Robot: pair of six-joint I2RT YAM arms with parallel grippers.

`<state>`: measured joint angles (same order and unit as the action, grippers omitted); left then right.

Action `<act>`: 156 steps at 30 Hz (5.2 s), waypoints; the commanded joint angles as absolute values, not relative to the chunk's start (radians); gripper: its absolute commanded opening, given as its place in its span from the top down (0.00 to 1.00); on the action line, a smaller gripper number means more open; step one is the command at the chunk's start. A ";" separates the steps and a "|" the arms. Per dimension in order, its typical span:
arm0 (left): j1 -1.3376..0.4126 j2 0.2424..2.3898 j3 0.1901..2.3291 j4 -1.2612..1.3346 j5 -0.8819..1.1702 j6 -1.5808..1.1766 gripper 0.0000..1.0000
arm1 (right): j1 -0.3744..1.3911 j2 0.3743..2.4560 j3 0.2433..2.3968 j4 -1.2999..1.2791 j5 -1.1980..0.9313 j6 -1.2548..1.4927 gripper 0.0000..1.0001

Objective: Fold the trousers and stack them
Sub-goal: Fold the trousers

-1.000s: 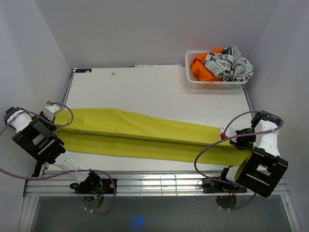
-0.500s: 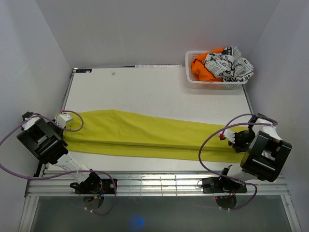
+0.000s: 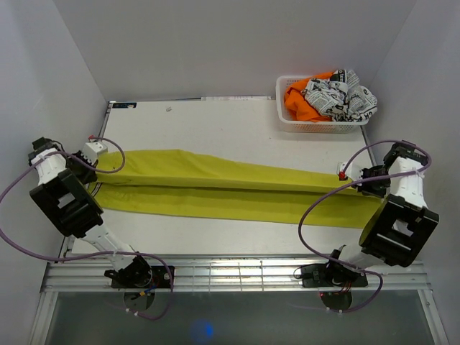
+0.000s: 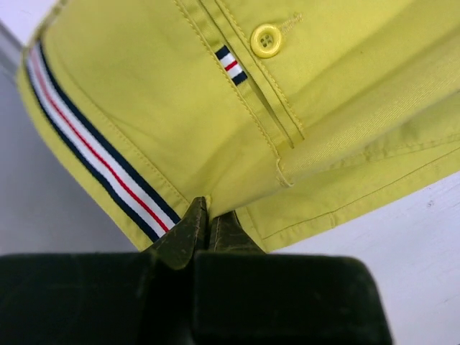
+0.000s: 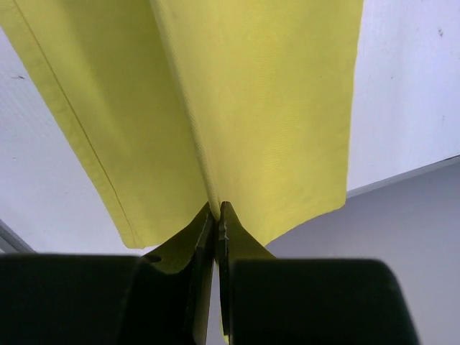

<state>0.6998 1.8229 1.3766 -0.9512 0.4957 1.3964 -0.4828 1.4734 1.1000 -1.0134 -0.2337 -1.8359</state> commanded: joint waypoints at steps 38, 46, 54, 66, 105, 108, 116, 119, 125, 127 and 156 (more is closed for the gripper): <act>0.710 1.448 1.259 -1.008 0.732 1.413 0.02 | -0.609 1.419 1.296 -1.172 -0.256 -1.754 0.08; 0.540 1.448 1.148 -0.865 0.720 1.030 0.02 | -0.609 1.626 1.378 -1.204 -0.305 -1.363 0.28; 0.535 1.595 1.129 -0.791 0.571 0.793 0.24 | -0.606 1.517 1.114 -1.037 -0.327 -1.163 0.33; 0.482 1.645 1.233 -0.782 0.618 0.793 0.22 | -0.299 1.416 1.046 -0.973 -0.377 -1.085 0.39; -0.023 1.448 1.112 -0.549 0.735 0.494 0.02 | 0.607 2.204 1.812 -0.479 -0.785 -0.353 0.39; 0.033 1.491 1.173 -0.551 0.739 0.431 0.02 | 0.627 2.255 1.844 -0.463 -0.772 -0.350 0.39; 0.090 1.608 1.278 -0.546 0.718 0.330 0.02 | 0.670 2.290 1.892 -0.483 -0.822 -0.403 0.55; 0.095 1.621 1.298 -0.557 0.715 0.330 0.02 | 0.701 2.209 1.797 -0.444 -0.805 -0.439 0.86; 0.095 1.600 1.292 -0.563 0.707 0.337 0.02 | 0.825 2.010 1.550 -0.295 -0.594 -0.503 0.92; 0.095 1.586 1.279 -0.557 0.690 0.330 0.05 | 0.870 1.980 1.499 -0.255 -0.467 -0.557 0.92; -0.242 1.647 1.169 -0.680 0.330 0.468 0.36 | 1.146 1.953 1.111 0.068 0.126 -0.790 0.92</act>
<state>-0.2283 1.6489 1.1473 -0.6601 0.3737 0.4522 1.1481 1.9305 1.1229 0.1085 0.0998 -0.7937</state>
